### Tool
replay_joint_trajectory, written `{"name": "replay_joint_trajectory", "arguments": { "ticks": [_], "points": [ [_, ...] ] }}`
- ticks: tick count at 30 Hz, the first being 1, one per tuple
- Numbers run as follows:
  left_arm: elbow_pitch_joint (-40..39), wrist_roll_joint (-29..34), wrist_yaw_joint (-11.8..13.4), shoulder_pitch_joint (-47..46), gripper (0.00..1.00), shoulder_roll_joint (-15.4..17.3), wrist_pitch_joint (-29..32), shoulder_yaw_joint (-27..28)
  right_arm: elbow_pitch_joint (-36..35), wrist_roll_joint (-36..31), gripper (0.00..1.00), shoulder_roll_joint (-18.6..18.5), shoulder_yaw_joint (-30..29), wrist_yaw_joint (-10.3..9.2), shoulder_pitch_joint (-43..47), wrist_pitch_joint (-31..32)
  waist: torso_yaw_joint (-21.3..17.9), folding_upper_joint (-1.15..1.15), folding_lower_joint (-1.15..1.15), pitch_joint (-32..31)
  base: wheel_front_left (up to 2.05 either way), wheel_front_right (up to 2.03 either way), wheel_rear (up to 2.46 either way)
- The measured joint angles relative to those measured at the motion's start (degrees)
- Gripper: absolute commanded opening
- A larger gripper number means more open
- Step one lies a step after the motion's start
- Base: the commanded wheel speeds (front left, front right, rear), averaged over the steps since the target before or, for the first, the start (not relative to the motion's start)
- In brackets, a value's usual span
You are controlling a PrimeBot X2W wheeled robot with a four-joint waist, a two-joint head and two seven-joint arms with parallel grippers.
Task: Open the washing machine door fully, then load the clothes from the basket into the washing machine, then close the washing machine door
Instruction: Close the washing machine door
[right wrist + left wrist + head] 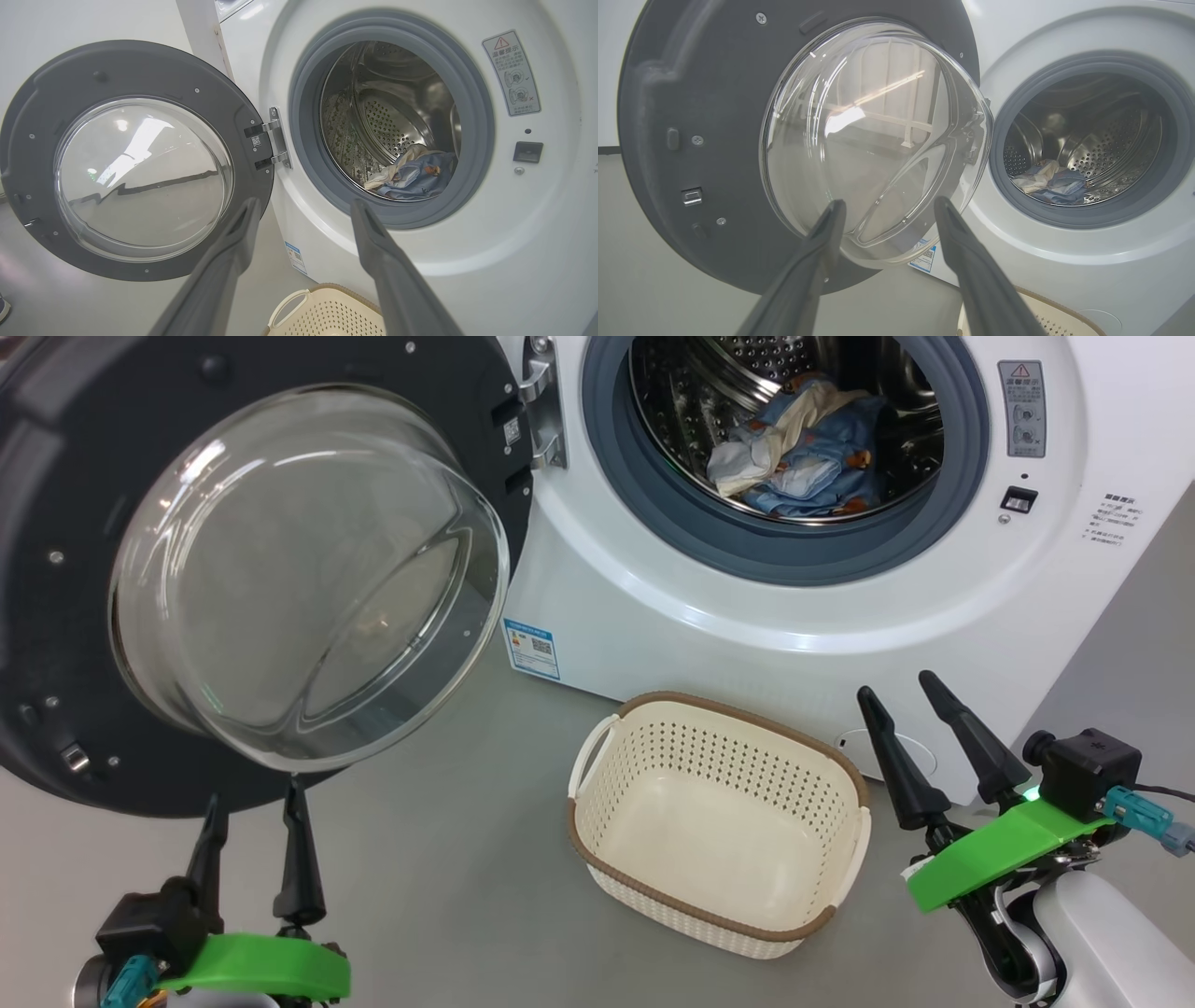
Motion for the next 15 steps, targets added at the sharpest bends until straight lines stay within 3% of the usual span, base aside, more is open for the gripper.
{"name": "replay_joint_trajectory", "arguments": {
  "ticks": [9, 10, 11, 12, 13, 15],
  "points": [
    [0.0, -0.1, 0.0, 0.0, 1.0, 0.3, 0.0, -0.4, 0.1, 0.0, 1.0, 0.0, 0.2, 0.0, 0.0, 0.0, -0.4, 0.0, 0.0, -0.3, 0.0, 0.0, 0.0],
    [0.0, -0.1, 0.0, 0.0, 0.94, 0.4, 0.0, -0.4, 0.1, 0.0, 1.0, 0.0, 0.2, 0.0, 0.0, 0.0, -0.4, 0.0, 0.0, -0.3, 0.0, 0.0, 0.0],
    [0.0, -0.1, 0.0, 0.0, 0.61, 0.5, 0.0, -0.5, 0.1, 0.0, 1.0, 0.0, 0.2, 0.0, 0.0, 0.0, -0.4, 0.0, 0.0, -0.4, 0.0, 0.0, 0.0],
    [0.0, -0.1, 0.0, 0.0, 0.15, 0.6, 0.0, -0.5, 0.1, 0.0, 1.0, 0.0, 0.2, 0.0, 0.0, 0.0, -0.4, 0.0, 0.0, -0.4, 0.0, 0.0, 0.0],
    [0.0, -0.1, 0.0, 0.0, 0.0, 0.7, 0.0, -0.5, 0.1, 0.0, 1.0, 0.0, 0.2, 0.0, 0.0, 0.0, -0.4, 0.0, 0.0, -0.4, 0.0, 0.0, 0.0],
    [0.0, -0.2, 0.0, 0.0, 0.0, 1.0, 0.0, -0.4, 0.1, 0.0, 1.0, 0.0, 0.2, 0.0, 0.1, 0.0, -0.4, 0.0, 0.0, -0.3, 0.0, 0.0, 0.0]
  ]
}}
